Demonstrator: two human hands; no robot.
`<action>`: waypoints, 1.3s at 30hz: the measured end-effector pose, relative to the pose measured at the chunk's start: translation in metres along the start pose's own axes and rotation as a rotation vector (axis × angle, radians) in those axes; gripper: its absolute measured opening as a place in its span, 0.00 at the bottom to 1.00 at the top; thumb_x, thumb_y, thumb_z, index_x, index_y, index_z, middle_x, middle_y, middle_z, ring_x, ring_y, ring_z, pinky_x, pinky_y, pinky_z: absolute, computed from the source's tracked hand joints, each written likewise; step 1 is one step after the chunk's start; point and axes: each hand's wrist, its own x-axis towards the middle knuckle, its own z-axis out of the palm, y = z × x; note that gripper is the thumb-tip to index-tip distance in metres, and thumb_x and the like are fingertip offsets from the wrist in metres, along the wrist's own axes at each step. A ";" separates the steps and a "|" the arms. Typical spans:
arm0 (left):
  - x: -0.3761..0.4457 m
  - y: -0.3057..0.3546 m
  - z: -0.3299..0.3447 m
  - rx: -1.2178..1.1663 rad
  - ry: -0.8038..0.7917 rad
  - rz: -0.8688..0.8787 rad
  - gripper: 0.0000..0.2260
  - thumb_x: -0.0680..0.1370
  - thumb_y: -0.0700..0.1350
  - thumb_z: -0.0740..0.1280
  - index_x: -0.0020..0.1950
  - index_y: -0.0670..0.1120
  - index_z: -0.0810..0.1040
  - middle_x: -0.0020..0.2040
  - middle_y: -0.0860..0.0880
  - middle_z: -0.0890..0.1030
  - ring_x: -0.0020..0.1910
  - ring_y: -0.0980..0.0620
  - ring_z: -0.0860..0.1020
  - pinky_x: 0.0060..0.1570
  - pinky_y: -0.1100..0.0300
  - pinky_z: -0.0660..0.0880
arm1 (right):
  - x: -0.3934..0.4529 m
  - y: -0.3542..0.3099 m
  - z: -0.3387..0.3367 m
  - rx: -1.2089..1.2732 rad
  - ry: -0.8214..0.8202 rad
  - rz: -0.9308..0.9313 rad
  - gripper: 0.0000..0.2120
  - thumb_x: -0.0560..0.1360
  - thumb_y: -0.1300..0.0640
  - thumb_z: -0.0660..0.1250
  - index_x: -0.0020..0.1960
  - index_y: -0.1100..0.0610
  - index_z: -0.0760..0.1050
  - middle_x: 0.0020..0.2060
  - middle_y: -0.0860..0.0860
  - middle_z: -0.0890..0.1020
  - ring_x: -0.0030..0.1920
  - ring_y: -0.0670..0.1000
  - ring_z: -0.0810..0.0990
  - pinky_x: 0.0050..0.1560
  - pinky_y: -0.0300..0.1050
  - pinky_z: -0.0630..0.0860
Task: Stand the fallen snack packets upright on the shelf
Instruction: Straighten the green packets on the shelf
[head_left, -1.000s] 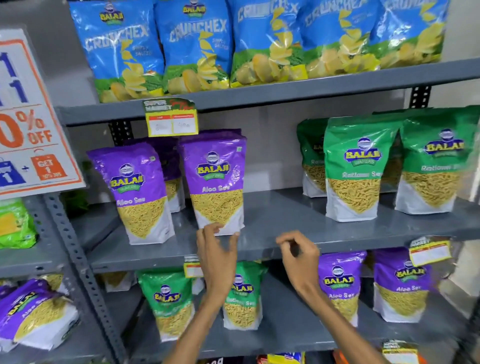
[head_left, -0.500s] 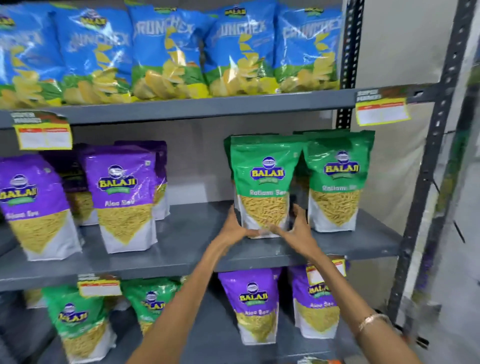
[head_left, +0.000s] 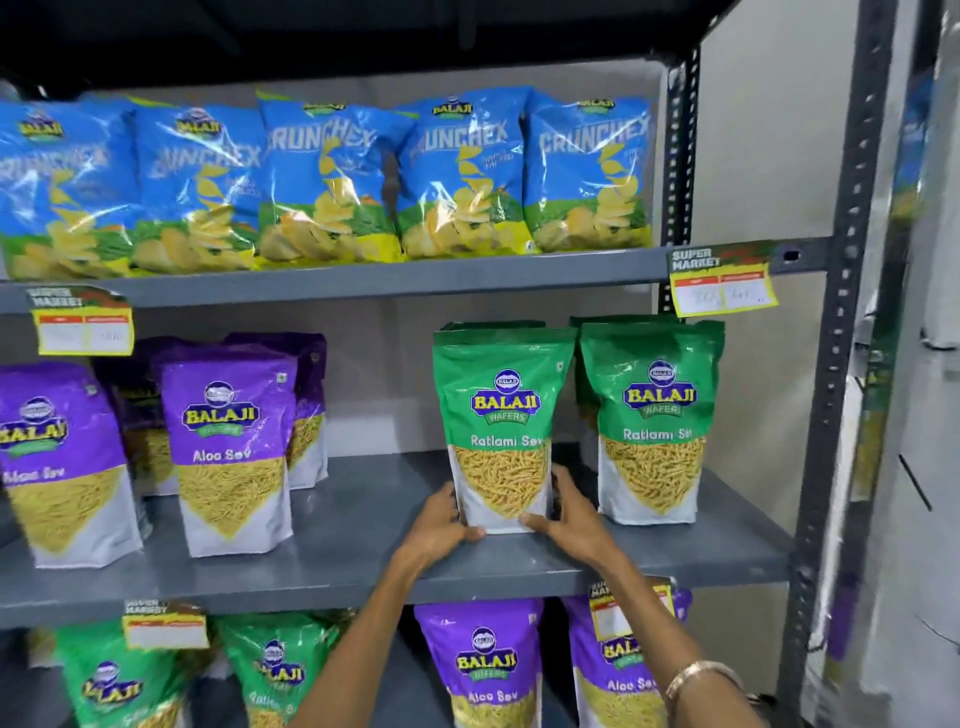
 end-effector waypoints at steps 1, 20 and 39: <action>-0.001 -0.002 -0.001 0.005 0.000 0.000 0.31 0.66 0.22 0.74 0.64 0.42 0.72 0.66 0.41 0.80 0.60 0.46 0.80 0.54 0.66 0.80 | -0.001 0.001 0.000 -0.005 -0.008 -0.005 0.41 0.68 0.45 0.78 0.75 0.49 0.62 0.69 0.50 0.77 0.69 0.54 0.76 0.68 0.53 0.73; -0.083 0.031 0.054 0.119 0.565 0.382 0.23 0.71 0.39 0.77 0.62 0.53 0.75 0.56 0.52 0.80 0.49 0.57 0.78 0.48 0.72 0.73 | -0.064 0.001 -0.024 0.094 0.531 -0.136 0.22 0.75 0.59 0.72 0.65 0.49 0.69 0.58 0.51 0.77 0.56 0.54 0.78 0.55 0.43 0.78; 0.047 0.029 0.177 0.102 -0.150 0.058 0.36 0.75 0.42 0.75 0.78 0.45 0.61 0.76 0.44 0.70 0.72 0.43 0.72 0.71 0.47 0.72 | -0.019 0.069 -0.140 0.225 0.256 0.116 0.28 0.63 0.64 0.83 0.53 0.48 0.70 0.50 0.43 0.80 0.51 0.41 0.79 0.45 0.28 0.75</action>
